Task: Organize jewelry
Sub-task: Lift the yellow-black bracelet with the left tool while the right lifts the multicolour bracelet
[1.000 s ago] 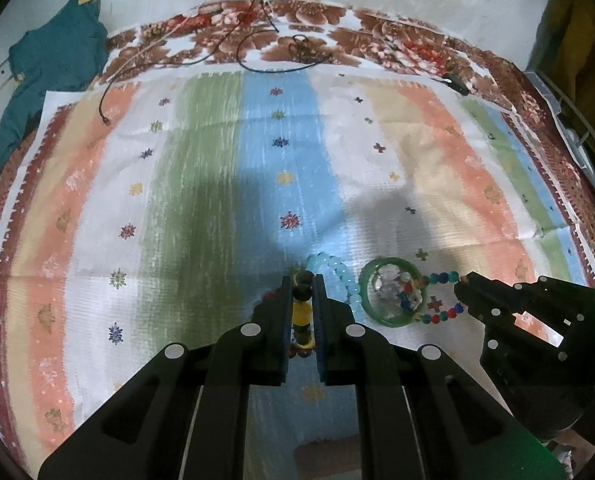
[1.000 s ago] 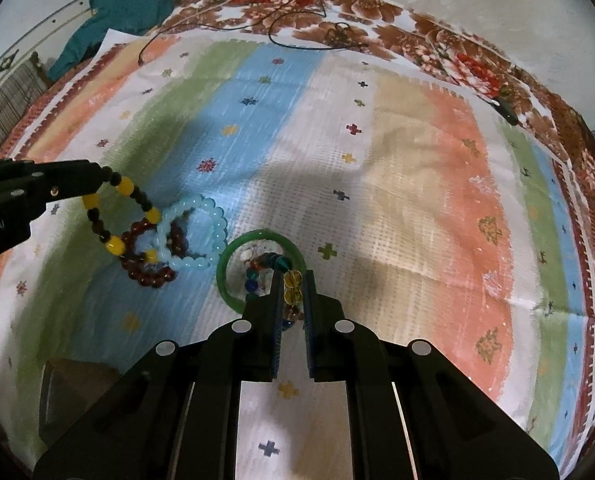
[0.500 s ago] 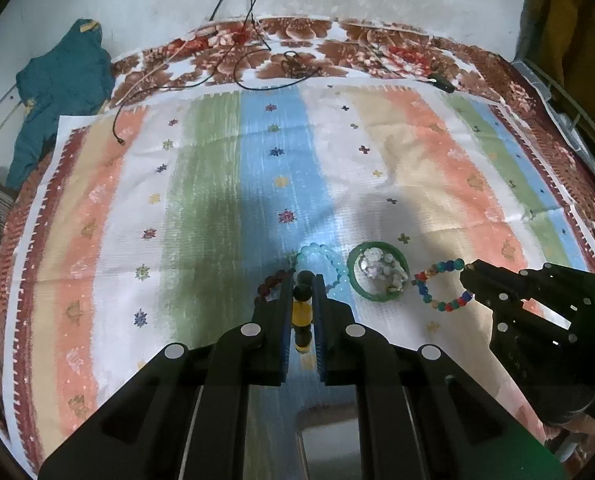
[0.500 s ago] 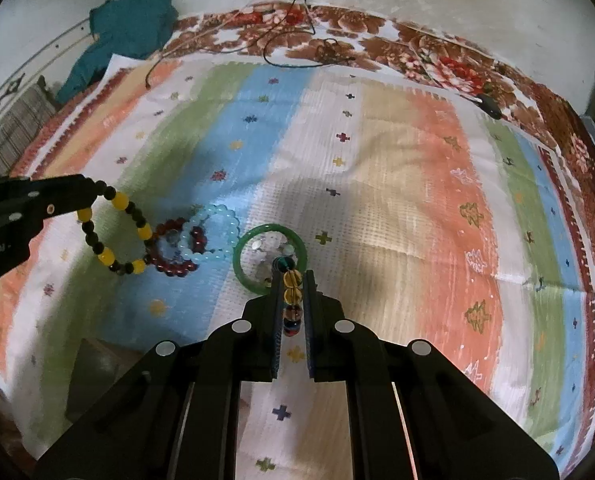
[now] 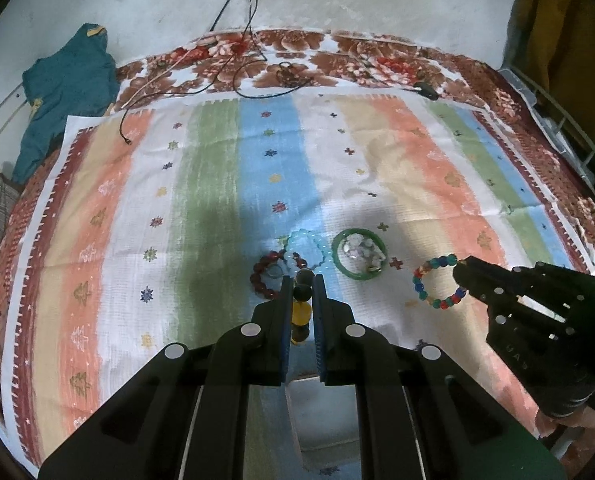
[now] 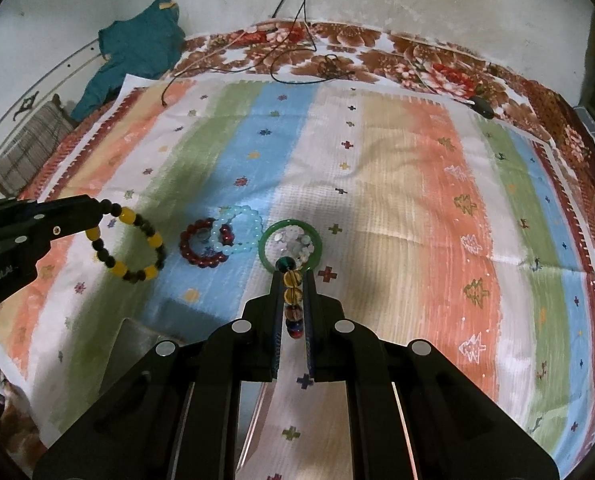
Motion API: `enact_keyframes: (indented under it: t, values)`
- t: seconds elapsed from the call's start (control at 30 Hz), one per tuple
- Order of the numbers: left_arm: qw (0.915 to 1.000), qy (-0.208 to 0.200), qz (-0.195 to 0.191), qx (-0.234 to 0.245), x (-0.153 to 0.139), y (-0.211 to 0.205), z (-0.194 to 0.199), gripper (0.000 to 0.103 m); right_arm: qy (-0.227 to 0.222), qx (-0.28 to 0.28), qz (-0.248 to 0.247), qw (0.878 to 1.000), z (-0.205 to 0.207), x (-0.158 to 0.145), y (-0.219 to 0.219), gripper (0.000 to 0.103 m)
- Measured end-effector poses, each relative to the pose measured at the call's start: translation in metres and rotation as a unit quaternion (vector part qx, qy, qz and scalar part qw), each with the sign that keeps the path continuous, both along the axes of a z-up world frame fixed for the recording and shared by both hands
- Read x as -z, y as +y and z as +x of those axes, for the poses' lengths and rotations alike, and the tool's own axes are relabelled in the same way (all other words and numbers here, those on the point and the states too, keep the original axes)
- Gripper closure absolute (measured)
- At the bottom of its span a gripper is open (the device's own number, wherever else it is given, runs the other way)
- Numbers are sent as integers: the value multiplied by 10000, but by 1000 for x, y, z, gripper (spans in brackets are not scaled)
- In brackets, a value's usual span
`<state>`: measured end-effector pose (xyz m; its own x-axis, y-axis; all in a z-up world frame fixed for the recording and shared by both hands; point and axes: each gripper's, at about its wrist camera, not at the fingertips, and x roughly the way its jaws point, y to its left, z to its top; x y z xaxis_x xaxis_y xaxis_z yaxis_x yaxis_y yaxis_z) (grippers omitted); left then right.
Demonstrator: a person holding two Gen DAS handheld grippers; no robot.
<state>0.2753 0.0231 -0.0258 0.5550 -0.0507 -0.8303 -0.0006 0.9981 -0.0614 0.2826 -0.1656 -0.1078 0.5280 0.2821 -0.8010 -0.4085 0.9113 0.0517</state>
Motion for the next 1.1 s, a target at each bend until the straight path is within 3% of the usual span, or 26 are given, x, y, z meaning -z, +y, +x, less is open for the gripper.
enact_keyframes:
  t: [0.6,1.1]
  values:
    - [9996,-205,-183,118,-18,-13,-43,94,-240,-117,197,9994,-46,-23,-7,93]
    - [9991,-321,-184,199,-24,-21,-77,94,-210,-302,250,9990,-81,-22,-4,93]
